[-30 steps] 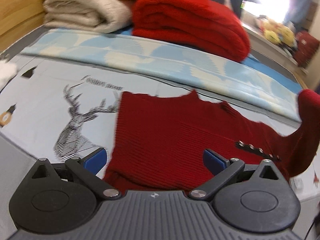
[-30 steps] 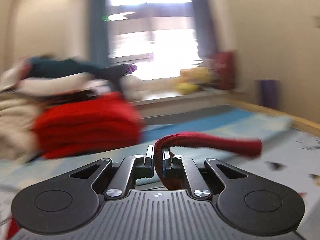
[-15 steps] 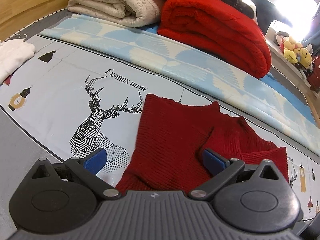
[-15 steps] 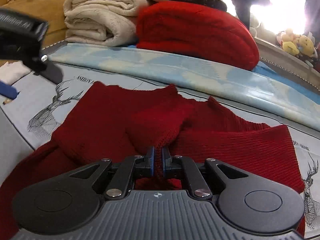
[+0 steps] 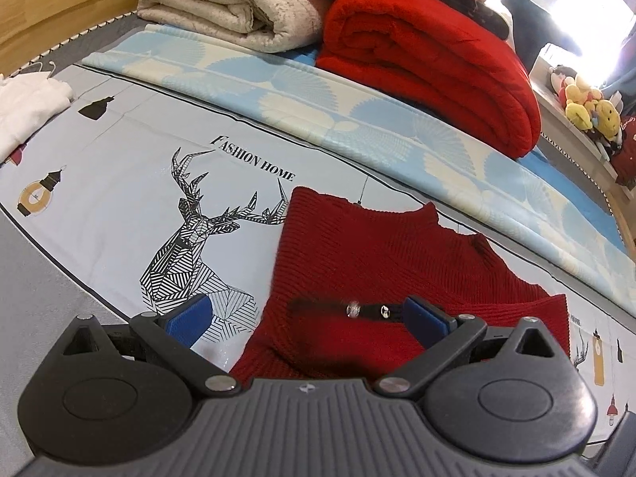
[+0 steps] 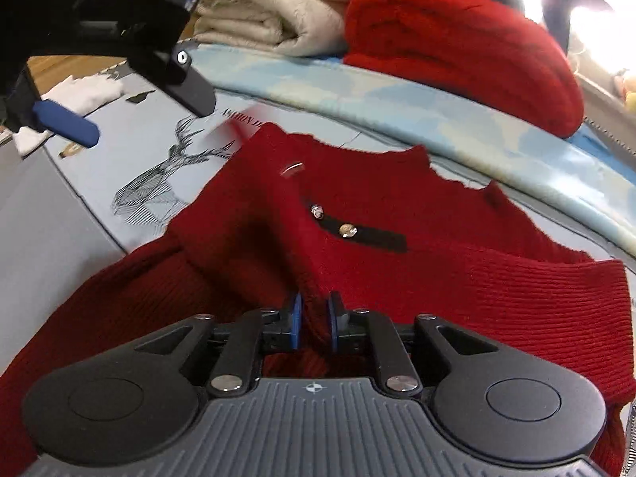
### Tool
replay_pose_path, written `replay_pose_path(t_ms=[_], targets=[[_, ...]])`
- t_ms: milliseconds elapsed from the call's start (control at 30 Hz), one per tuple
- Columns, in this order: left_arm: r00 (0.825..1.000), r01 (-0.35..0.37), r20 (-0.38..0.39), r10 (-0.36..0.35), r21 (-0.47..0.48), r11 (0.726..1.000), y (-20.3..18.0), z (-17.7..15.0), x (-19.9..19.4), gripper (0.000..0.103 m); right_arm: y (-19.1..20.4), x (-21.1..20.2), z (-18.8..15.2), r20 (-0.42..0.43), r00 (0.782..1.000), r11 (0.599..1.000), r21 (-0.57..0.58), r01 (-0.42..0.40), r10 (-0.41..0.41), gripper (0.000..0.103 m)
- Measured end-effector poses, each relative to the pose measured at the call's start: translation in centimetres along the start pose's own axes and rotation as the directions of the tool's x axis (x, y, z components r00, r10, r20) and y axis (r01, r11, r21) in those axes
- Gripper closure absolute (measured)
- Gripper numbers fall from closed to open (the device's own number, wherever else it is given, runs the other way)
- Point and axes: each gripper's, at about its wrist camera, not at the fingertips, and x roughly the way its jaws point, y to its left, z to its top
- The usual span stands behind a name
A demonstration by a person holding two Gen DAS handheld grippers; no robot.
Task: Fold small clothes
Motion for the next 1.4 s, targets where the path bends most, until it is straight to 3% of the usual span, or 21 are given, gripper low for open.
replay_pose_path(t_ms=[100, 200, 433, 567, 700, 833, 967, 1100, 1300, 1400], targets=[[1.0, 0.004, 0.003, -0.004, -0.012, 1.0, 0.5, 0.3, -0.1, 0.001, 0.2, -1.2, 0.7, -0.005, 1.0, 1.0, -0.002, -0.026, 0.026, 0.084], [1.0, 0.0, 0.001, 0.001, -0.036, 0.999, 1.5, 0.5, -0.3, 0.001, 0.1, -3.7, 1.2, 0.007, 1.0, 0.999, 0.047, -0.026, 0.026, 0.075], [1.0, -0.008, 0.011, 0.009, -0.104, 0.995, 3.7, 1.4, -0.8, 0.001, -0.9, -10.0, 1.4, 0.026, 0.991, 0.969, 0.213, 0.124, -0.133, 0.064], [0.999, 0.022, 0.027, -0.02, -0.105, 0.994, 3.4, 1.2, -1.0, 0.003, -3.5, -10.5, -0.5, 0.025, 0.976, 0.933, 0.299, 0.198, -0.215, 0.063], [0.995, 0.099, 0.014, -0.099, -0.02, 0.995, 1.1, 0.4, -0.5, 0.039, -8.0, -10.4, -2.4, -0.04, 0.965, 0.852, 0.461, 0.247, -0.258, 0.064], [0.99, 0.136, -0.029, -0.137, -0.019, 0.99, 0.1, -0.4, 0.9, 0.046, -11.7, -10.4, -4.2, -0.075, 0.953, 0.789, 0.543, 0.286, -0.294, 0.064], [0.991, 0.108, -0.074, -0.114, -0.082, 0.991, 1.1, -0.8, 2.8, 0.046, -14.2, -9.3, -5.7, -0.108, 0.959, 0.749, 0.604, 0.273, -0.262, 0.064], [0.988, 0.088, -0.116, -0.104, -0.134, 0.987, 2.0, -1.2, 4.5, 0.046, -15.7, -8.3, -5.9, -0.112, 0.968, 0.738, 0.629, 0.245, -0.225, 0.064], [0.982, 0.072, -0.164, -0.093, -0.132, 0.989, 1.2, -2.0, 6.1, 0.048, -16.5, -8.3, -5.9, -0.103, 0.972, 0.722, 0.655, 0.225, -0.209, 0.064], [0.984, 0.042, -0.171, -0.055, -0.081, 0.996, 0.3, -2.2, 6.6, 0.049, -16.6, -8.1, -5.9, -0.104, 0.974, 0.72, 0.659, 0.22, -0.203, 0.064]])
